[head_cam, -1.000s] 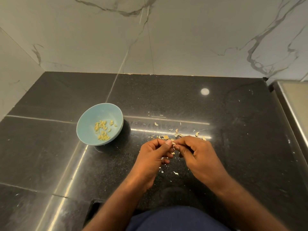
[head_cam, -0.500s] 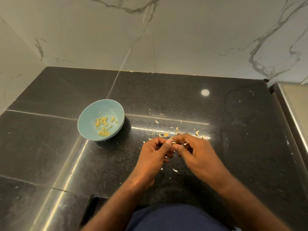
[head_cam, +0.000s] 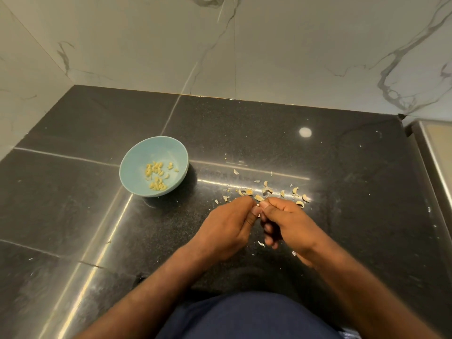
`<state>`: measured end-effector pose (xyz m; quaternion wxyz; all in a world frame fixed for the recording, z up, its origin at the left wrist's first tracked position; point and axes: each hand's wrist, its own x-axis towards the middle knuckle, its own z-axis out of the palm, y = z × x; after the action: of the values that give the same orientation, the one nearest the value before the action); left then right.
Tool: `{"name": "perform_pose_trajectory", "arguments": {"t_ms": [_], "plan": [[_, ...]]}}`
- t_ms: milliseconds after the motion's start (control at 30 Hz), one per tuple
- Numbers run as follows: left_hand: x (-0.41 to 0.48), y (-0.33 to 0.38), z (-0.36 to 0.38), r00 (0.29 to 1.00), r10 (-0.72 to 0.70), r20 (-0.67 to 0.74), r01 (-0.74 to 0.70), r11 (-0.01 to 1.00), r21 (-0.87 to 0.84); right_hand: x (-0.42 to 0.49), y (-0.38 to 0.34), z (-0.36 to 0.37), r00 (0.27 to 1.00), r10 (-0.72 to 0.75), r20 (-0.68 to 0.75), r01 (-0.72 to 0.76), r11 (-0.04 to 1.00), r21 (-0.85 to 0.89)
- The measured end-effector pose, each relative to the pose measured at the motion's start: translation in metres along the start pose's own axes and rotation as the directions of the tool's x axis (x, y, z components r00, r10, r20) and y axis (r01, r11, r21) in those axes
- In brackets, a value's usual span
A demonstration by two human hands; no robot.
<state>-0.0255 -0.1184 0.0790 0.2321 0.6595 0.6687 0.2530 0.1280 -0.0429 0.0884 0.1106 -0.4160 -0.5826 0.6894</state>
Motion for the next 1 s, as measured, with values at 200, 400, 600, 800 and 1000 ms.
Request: {"name": "perform_pose_trajectory", "arguments": {"t_ms": [200, 400, 600, 800, 1000], "plan": [[0.004, 0.02, -0.007, 0.985, -0.175, 0.01, 0.155, 0.845, -0.512, -0.004, -0.004, 0.008, 0.989, -0.144, -0.023, 0.146, 0.977, 0.158], [0.0, 0.046, -0.014, 0.879, -0.363, 0.309, 0.42, 0.284, -0.862, 0.002, 0.011, -0.004, 0.76, -0.65, -0.028, 0.559, 0.674, -0.483], [0.003, 0.047, -0.017, 0.846, -0.411, 0.339, 0.431, 0.155, -0.889, 0.005, 0.011, -0.005, 0.665, -0.746, -0.022, 0.602, 0.553, -0.576], [0.001, 0.051, -0.018, 0.882, -0.433, 0.187, 0.355, 0.348, -0.868, -0.002, 0.008, 0.008, 0.727, -0.668, -0.159, 0.59, 0.726, -0.354], [-0.002, 0.053, -0.015, 0.906, -0.417, 0.076, 0.287, 0.472, -0.834, -0.015, -0.001, 0.011, 0.85, -0.483, -0.208, 0.496, 0.868, 0.009]]}}
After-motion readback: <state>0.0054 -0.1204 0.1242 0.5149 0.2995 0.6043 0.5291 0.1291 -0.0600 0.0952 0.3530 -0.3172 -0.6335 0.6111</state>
